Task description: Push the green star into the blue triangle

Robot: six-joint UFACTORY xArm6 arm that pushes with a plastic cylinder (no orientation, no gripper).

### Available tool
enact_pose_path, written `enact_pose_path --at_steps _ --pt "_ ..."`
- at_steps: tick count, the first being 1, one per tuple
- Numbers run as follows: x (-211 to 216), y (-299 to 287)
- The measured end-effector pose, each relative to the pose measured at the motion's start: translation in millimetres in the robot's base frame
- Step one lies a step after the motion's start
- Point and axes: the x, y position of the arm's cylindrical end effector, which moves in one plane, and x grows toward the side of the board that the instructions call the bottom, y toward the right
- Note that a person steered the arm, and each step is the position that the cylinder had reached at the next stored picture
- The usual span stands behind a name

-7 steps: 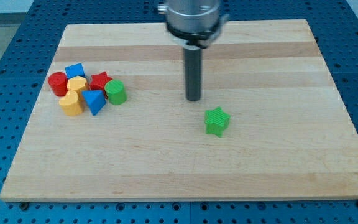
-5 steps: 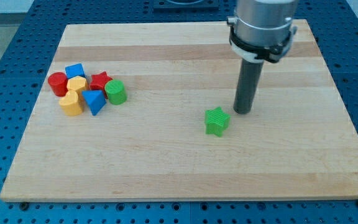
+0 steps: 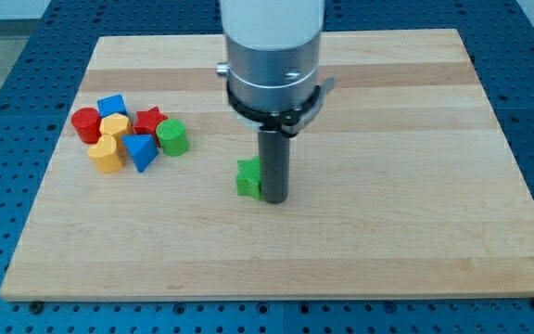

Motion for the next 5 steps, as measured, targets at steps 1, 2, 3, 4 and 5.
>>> enact_pose_path --at_steps 1,2,3,4,5 --pt "-2.9 -7.4" --pt "-18.2 -6.1" --pt "-35.9 -6.0" --pt "-40.7 -7.1" --pt "-42.1 -17.8"
